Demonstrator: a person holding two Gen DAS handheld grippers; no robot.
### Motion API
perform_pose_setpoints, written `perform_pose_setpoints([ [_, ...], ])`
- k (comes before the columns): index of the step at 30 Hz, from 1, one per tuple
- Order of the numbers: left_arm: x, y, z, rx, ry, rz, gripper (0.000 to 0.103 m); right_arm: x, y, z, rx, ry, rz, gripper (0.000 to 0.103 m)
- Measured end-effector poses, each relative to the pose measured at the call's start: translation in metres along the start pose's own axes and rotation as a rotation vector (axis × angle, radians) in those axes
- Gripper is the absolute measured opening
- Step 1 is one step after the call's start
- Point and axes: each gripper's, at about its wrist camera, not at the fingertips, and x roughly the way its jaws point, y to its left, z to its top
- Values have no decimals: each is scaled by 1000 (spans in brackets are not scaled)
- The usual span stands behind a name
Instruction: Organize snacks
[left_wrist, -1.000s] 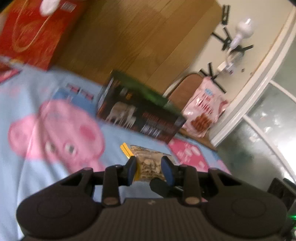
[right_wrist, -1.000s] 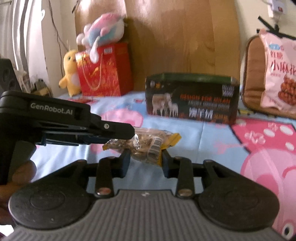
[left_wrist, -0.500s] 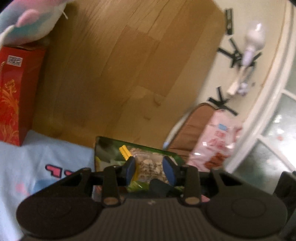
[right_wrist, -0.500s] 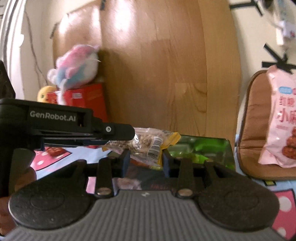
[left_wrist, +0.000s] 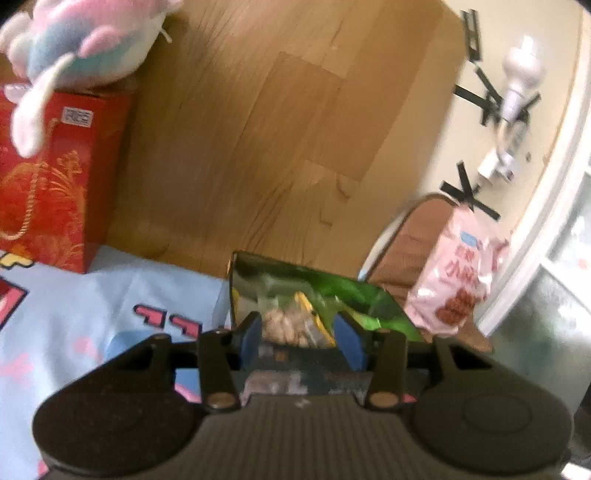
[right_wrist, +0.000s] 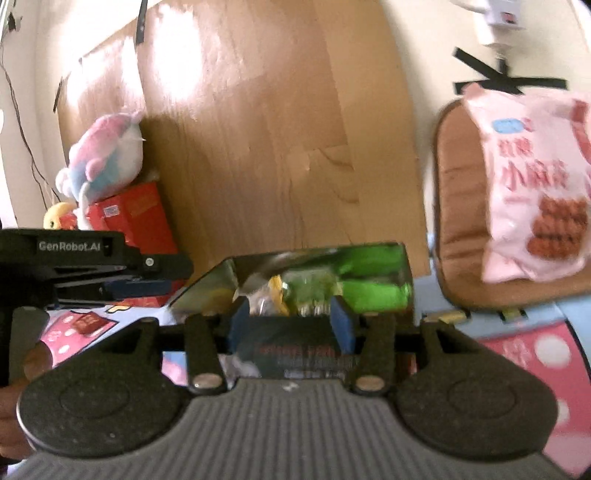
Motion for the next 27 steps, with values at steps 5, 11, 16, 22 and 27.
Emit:
perform_pose_setpoints([
  [5,-33,-19,-36,79,23,84,53,-32,1,-24,69,49,14,51],
  [11,-53,-30,-75,130,81,214,62,-51,2,-53,123,144,4,51],
  [16,-60,-33,-94,124,119,270,77,-65,5,-68,154,178,4,51],
  [22,-70,-37,-110,141,124,305,85,-78,14,-81,153,170,5,59],
  [27,-73,-37,-121,138,145,312,89,-84,19,-87,148,162,-2,59],
])
